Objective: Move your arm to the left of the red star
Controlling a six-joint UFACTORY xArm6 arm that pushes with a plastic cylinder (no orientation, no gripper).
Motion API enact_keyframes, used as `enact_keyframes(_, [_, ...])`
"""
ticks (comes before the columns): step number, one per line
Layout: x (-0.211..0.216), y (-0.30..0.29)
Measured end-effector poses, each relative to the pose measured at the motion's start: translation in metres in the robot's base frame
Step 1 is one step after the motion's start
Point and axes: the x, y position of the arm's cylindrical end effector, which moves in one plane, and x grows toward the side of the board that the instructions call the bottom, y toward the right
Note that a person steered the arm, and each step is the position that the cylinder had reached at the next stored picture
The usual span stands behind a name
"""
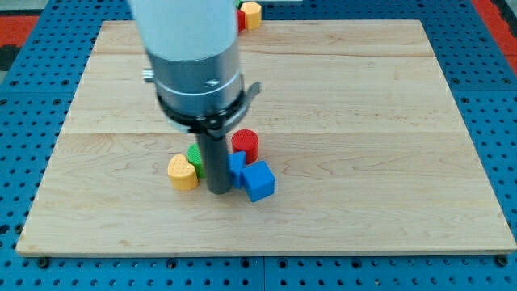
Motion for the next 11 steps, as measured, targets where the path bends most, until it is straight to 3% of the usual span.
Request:
enact_keyframes(2, [0.047,0.014])
enact_keyframes(3, [0.066,0.104])
enact_keyframes(4, [-0.003,0.197])
enact_keyframes(5, [-0.159,0.203])
enact_keyframes(6, [-0.337,0.175])
enact_keyframes(7, [-0.339,0.135])
enact_keyframes(8, [-0.27,0.049])
enact_keyframes(9, [-0.26,-0.09])
enact_keyframes(10, [-0.341,-0.152])
enact_keyframes(11, [-0.341,-0.152])
